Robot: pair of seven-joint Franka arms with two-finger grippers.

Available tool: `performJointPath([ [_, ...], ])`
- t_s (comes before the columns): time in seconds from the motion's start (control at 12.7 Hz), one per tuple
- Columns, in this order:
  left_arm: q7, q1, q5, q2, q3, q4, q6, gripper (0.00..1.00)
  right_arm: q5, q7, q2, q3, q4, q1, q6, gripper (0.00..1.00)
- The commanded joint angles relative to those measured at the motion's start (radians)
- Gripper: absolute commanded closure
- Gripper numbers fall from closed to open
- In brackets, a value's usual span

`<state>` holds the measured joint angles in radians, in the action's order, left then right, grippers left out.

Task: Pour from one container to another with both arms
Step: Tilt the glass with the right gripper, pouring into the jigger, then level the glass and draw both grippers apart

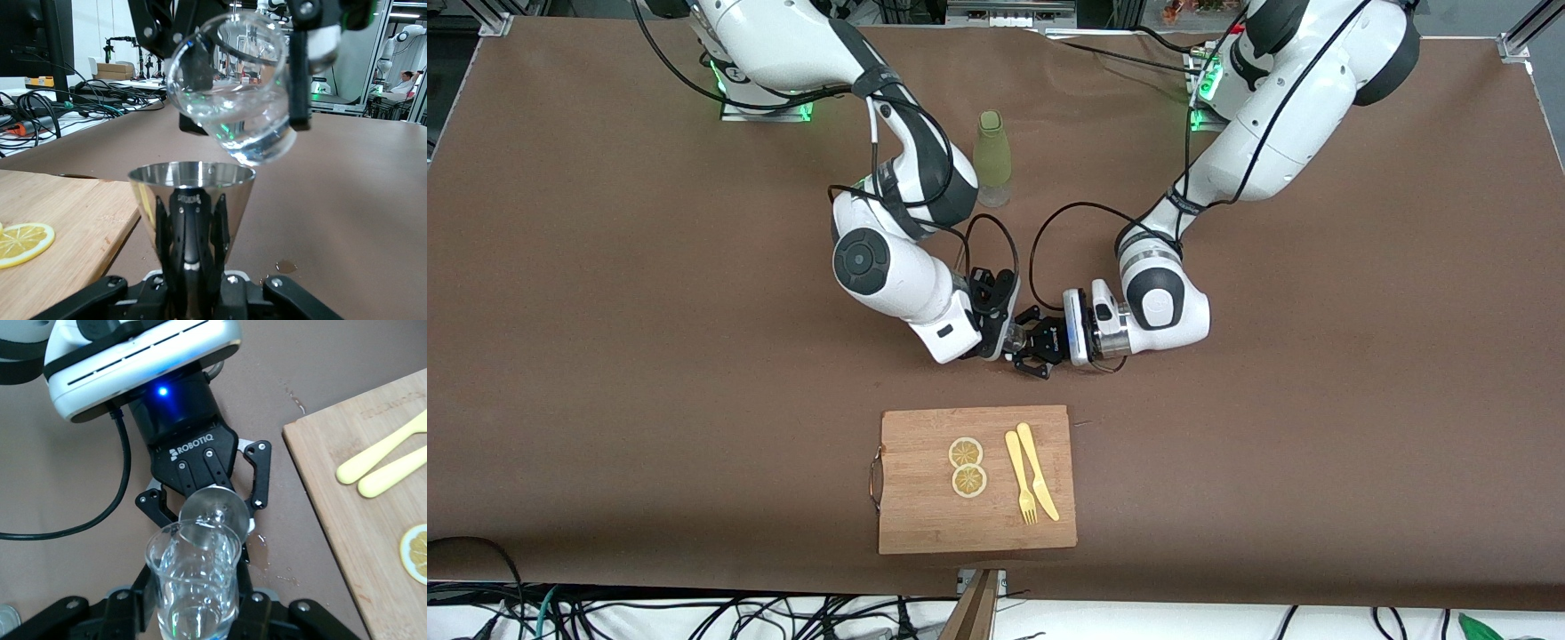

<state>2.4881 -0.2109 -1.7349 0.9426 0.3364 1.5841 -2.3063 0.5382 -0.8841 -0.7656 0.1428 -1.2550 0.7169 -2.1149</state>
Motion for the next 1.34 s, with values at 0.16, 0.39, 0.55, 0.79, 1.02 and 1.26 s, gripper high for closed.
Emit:
performJointPath([
  [0.16, 0.031, -0.012, -0.032, 0.019, -0.002, -0.035, -0.008, 1.0, 0.127, -0.01, 0.048, 0.001, -0.02, -0.059, 0.013, 0.9],
  [0.39, 0.029, -0.012, -0.034, 0.019, -0.002, -0.035, -0.008, 1.0, 0.319, -0.203, 0.109, 0.001, -0.13, -0.129, 0.013, 0.9],
  [0.55, 0.029, -0.01, -0.035, 0.016, -0.002, -0.033, -0.008, 1.0, 0.443, -0.365, 0.156, 0.001, -0.216, -0.19, 0.036, 0.9],
  [0.79, 0.02, 0.005, -0.032, -0.007, -0.01, -0.03, -0.005, 1.0, 0.537, -0.562, 0.172, 0.001, -0.276, -0.302, 0.175, 0.9],
  [1.02, 0.021, 0.076, -0.022, -0.022, -0.02, -0.016, 0.014, 1.0, 0.571, -0.737, 0.2, 0.001, -0.361, -0.41, 0.284, 0.9],
  [1.26, 0.018, 0.155, 0.043, -0.034, -0.048, -0.01, 0.114, 1.0, 0.585, -0.939, 0.209, 0.001, -0.437, -0.525, 0.422, 0.9],
])
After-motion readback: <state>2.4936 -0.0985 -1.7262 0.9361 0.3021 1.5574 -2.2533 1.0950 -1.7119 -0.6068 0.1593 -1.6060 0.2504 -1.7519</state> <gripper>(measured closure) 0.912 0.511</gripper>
